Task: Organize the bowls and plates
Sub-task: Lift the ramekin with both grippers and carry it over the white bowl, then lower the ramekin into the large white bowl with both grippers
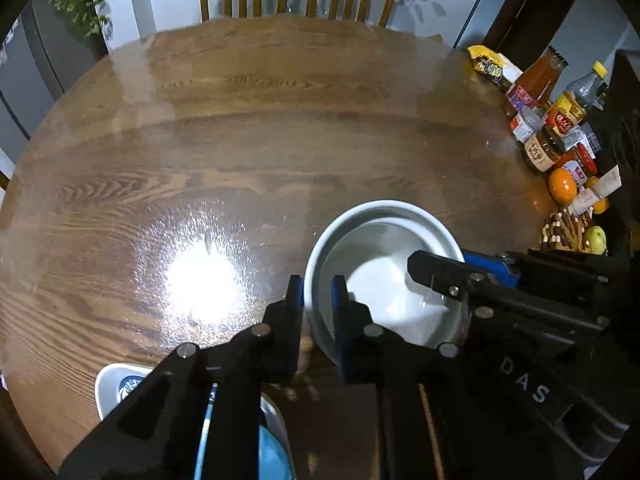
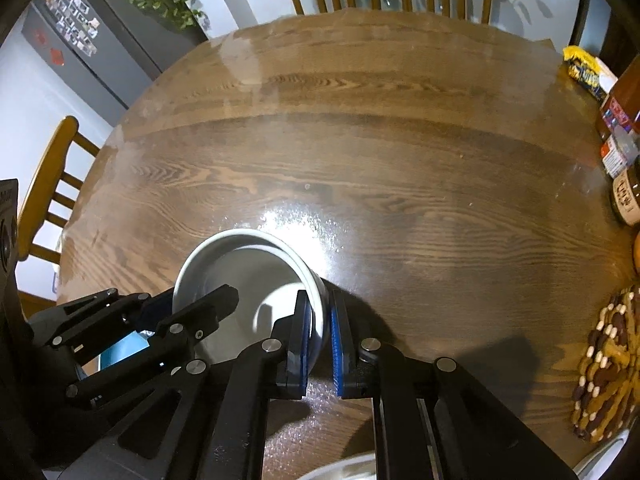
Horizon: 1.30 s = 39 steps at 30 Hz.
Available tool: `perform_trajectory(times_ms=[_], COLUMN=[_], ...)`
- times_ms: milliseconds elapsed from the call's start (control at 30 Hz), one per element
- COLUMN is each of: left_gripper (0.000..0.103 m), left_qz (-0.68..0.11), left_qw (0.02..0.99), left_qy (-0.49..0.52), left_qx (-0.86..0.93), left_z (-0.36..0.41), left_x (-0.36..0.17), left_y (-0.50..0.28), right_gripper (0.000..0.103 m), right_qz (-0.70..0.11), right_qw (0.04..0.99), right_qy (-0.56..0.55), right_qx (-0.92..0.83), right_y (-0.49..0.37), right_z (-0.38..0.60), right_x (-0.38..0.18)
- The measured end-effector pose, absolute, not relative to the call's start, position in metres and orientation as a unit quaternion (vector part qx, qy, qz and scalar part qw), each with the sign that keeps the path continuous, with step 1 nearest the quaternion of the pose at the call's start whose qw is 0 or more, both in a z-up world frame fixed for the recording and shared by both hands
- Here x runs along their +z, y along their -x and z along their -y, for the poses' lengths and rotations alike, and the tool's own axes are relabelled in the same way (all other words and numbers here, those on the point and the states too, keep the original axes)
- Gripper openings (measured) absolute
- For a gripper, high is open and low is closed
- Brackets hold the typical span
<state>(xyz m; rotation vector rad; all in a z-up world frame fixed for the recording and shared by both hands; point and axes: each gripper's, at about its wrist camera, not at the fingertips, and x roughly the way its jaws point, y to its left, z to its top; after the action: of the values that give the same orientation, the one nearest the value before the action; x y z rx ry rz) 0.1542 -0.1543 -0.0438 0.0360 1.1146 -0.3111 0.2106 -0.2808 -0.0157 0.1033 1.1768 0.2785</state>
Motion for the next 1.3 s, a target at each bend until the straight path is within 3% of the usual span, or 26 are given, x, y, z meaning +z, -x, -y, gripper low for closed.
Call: perform_trajectory(times_ms=[900, 1300], left_gripper=[0.011, 0.011], left_qz=[-0.463, -0.492], left_qw=[0.864, 0.844], left_qy=[-0.065, -0.068], left_qx=[-0.186, -0.2], left_z=[0.214, 0.245], left_x=[0.016, -0.005], left_y=[-0.064, -0.025], right_gripper=[0.011, 0.011], right_qz=[-0.496, -0.523], right_qw=[0.86, 0.845], right_qy=[-0.063, -0.069], right_qx=[0.103, 0.088], right_y=[-0.119, -0.076], right_z=[0.345, 0.381], right_x=[0.045, 0.028])
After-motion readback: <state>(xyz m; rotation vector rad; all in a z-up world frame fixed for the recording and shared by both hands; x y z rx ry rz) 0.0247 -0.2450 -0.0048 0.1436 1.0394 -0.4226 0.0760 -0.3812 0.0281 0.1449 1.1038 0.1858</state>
